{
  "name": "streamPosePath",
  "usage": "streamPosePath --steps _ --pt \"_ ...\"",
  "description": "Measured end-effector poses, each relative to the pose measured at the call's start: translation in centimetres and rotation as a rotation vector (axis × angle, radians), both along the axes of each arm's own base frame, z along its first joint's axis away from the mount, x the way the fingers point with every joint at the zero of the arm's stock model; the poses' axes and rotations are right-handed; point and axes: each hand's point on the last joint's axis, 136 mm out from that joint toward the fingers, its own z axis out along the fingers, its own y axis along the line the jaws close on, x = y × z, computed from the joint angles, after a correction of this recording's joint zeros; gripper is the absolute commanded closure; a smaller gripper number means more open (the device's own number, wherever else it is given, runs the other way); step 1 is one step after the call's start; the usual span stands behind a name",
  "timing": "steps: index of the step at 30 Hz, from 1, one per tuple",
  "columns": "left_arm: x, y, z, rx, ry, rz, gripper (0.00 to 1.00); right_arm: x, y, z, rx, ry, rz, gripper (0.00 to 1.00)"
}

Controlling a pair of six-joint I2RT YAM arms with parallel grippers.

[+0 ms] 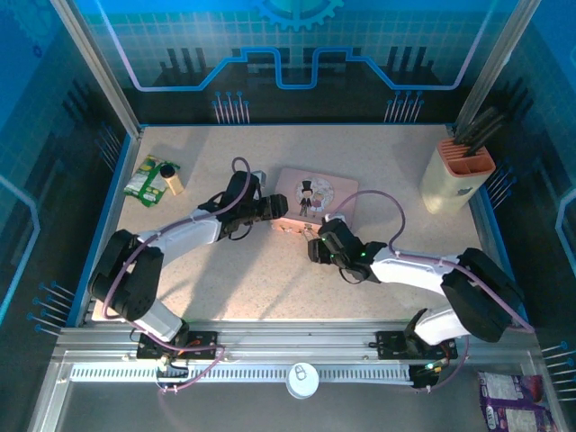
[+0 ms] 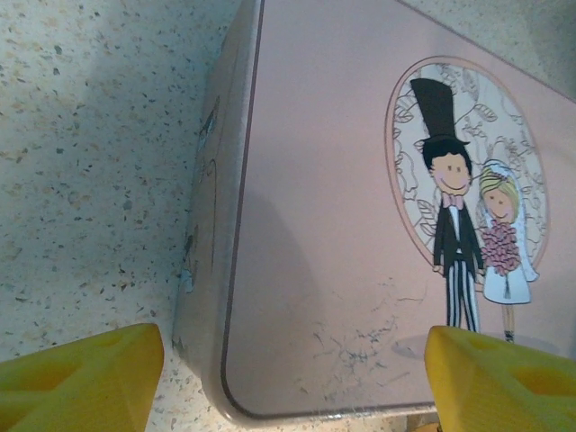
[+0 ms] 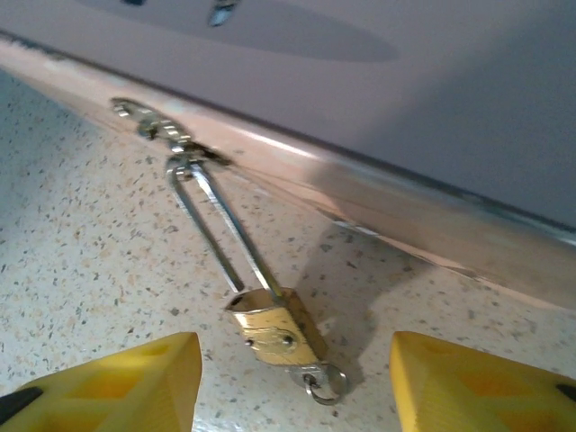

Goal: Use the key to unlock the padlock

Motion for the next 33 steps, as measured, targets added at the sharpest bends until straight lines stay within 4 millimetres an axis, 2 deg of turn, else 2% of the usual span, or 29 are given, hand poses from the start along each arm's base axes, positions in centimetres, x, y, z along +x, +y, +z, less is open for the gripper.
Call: streamPosePath --steps 3,8,15,18,24,29,33 --pt "0.5 -0.2 -1.0 0.011 0.021 0.0 0.23 0.1 0.9 0.0 -0.021 -0.007 0.029 0.41" --pt "1.5 -0.4 -2.4 0.032 0.043 -0.003 0.23 0.1 0.4 -0.8 -0.072 0.001 0.041 0.41" --pt "3.5 -0.9 -2.3 0.031 0.033 -0.005 0.23 0.6 -0.6 -2.7 -0.113 0.052 0.099 0.46" --pt "4.1 -1.2 -2.4 0.025 0.032 -0.01 0.23 0.5 -0.2 -2.9 -0.117 0.063 0.143 0.48" --pt "5.1 -1.8 -2.4 0.027 0.024 -0.027 0.23 0.7 0.6 -3.4 -0.122 0.07 0.203 0.55" --pt "5.3 -1.9 -2.5 0.027 0.024 -0.026 0.23 0.8 0.9 -3.9 -0.131 0.08 0.231 0.68" --pt "5.4 -1.8 -2.5 0.03 0.022 -0.023 0.24 0.8 0.9 -3.9 -0.132 0.081 0.236 0.72"
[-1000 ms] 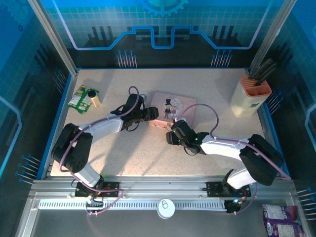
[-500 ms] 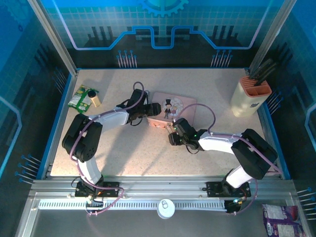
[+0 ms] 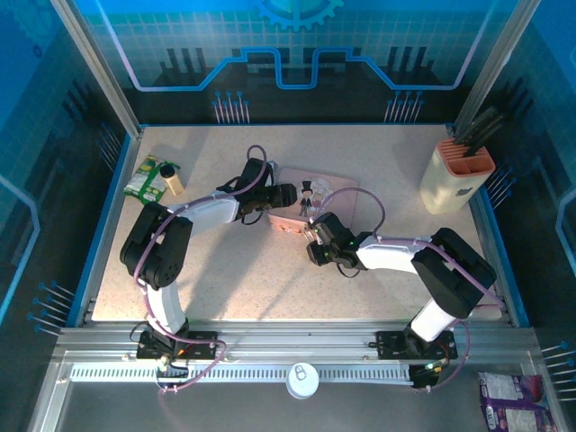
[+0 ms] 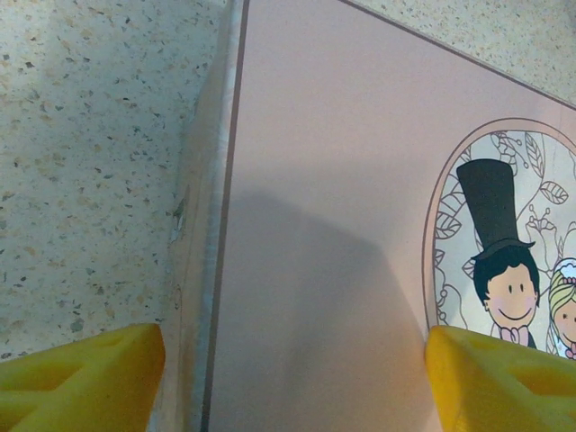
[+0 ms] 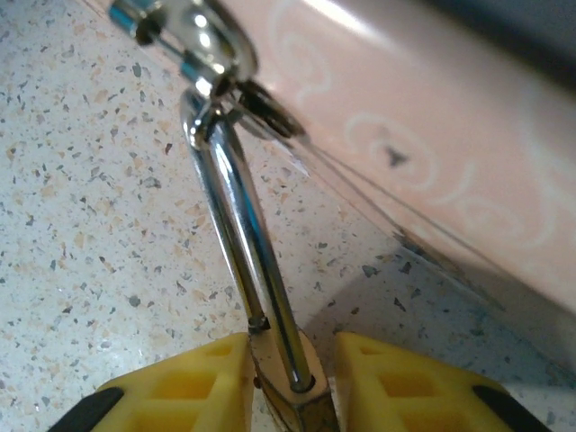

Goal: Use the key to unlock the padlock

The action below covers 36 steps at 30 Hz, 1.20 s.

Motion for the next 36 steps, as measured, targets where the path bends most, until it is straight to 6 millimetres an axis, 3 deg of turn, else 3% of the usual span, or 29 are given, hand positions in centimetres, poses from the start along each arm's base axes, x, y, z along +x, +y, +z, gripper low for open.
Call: streamPosePath --steps 15,36 --pt "0.2 0.2 0.0 0.01 -0.009 0.013 0.26 -0.4 0.3 0.9 0.029 0.004 0.009 0.78" --pt "0.4 0.2 -0.2 -0.015 -0.033 0.03 0.29 -0.4 0.4 1.1 0.043 0.006 -0.093 0.96"
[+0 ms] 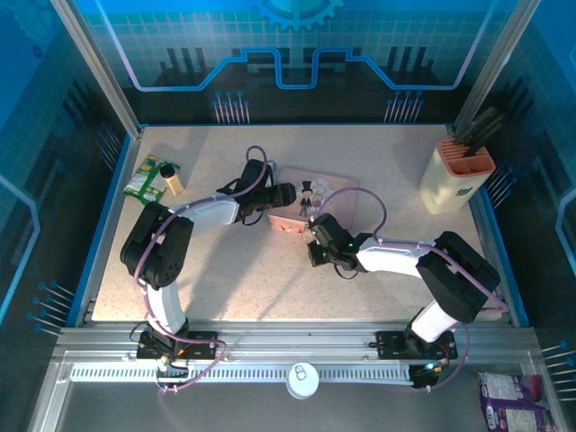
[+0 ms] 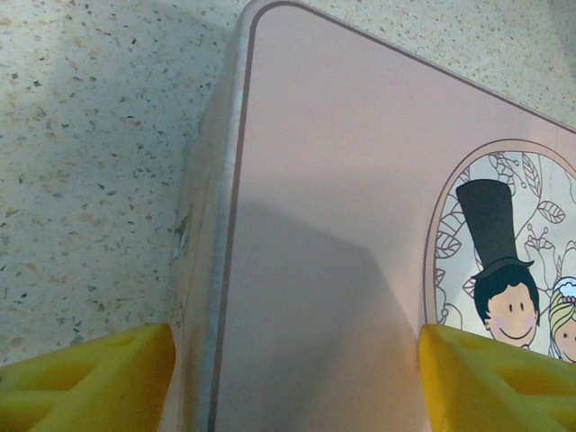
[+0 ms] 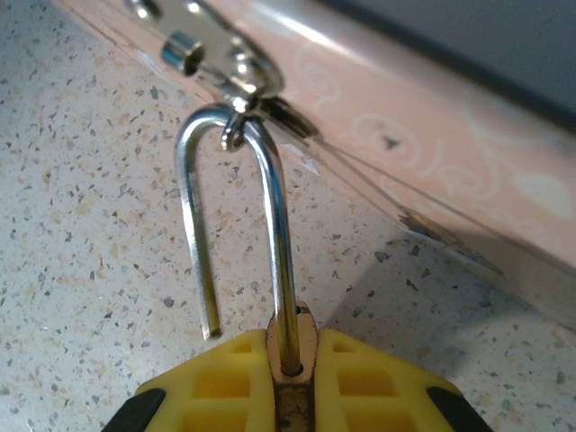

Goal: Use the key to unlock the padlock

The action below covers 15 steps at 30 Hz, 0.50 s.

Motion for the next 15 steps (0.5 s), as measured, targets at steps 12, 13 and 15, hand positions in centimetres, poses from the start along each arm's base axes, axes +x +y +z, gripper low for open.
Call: streamPosePath --steps 12,13,15 --pt "-1.2 -0.2 0.1 0.002 -0.046 0.037 0.3 0.3 -0.5 -0.1 0.051 0.038 -0.027 1.0" --pt "-1.3 -0.3 0.1 0.005 -0.048 0.037 0.3 0.4 -0.6 -0.1 0.053 0.039 -0.03 1.0" --pt "-1.8 -0.5 0.1 0.011 -0.053 0.034 0.3 0.5 -0.7 -0.1 0.055 0.041 -0.038 1.0"
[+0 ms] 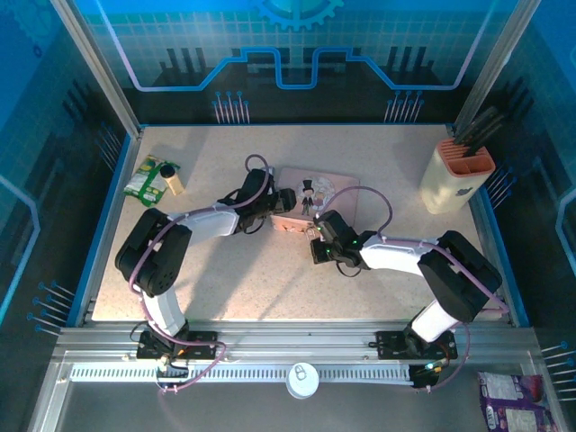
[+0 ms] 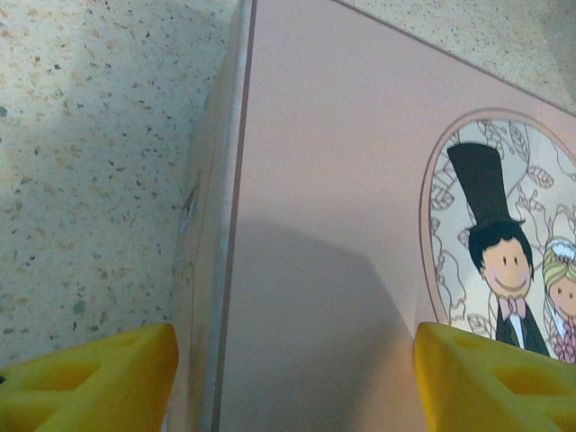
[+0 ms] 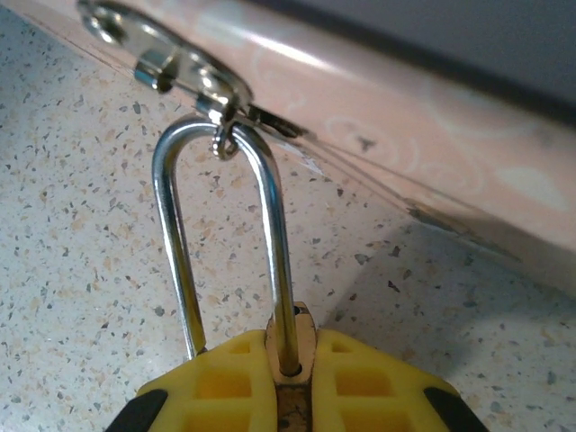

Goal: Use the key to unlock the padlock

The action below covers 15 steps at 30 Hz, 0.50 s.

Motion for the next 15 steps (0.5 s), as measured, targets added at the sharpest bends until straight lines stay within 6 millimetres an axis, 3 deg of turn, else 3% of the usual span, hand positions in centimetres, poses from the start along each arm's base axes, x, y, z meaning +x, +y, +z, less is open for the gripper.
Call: streamPosePath --steps 9,15 --pt "-2.0 -0.5 0.1 0.019 -0.001 0.001 0.3 0.0 -0.6 0.0 0.008 -0.004 -0.022 1.0" --pt "-2.3 -0.4 0.1 0.023 -0.002 0.004 0.3 0.0 -0.6 0.1 0.023 -0.013 -0.032 1.0"
